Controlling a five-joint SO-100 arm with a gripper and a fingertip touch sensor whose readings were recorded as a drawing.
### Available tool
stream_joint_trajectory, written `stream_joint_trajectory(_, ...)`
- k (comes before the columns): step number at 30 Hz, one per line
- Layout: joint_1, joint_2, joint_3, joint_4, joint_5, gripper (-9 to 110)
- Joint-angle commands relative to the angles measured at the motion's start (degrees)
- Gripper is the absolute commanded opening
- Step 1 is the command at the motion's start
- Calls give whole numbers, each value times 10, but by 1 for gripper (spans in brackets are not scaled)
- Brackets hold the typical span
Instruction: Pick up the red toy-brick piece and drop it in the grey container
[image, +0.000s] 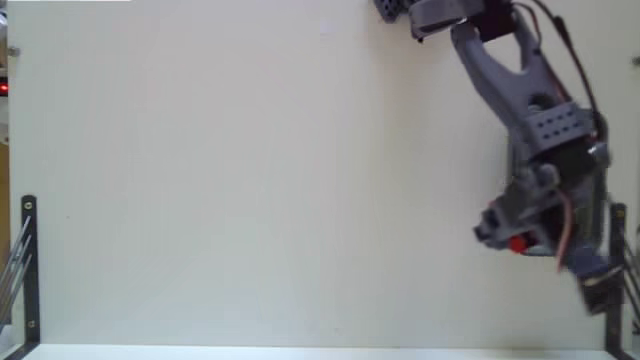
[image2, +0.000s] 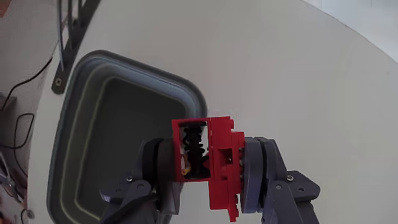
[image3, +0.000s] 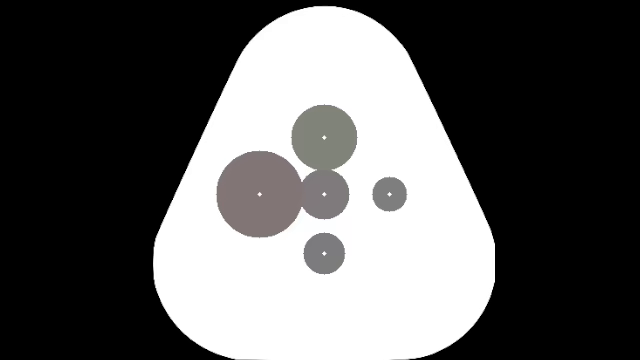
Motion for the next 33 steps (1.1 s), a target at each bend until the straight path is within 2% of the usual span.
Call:
stream_joint_trajectory(1,-38,60,13,-13,2,54)
stream_joint_trajectory(16,-121,85,52,-27,2,54)
stream_joint_trajectory(33,-129,87,55,-29,2,54)
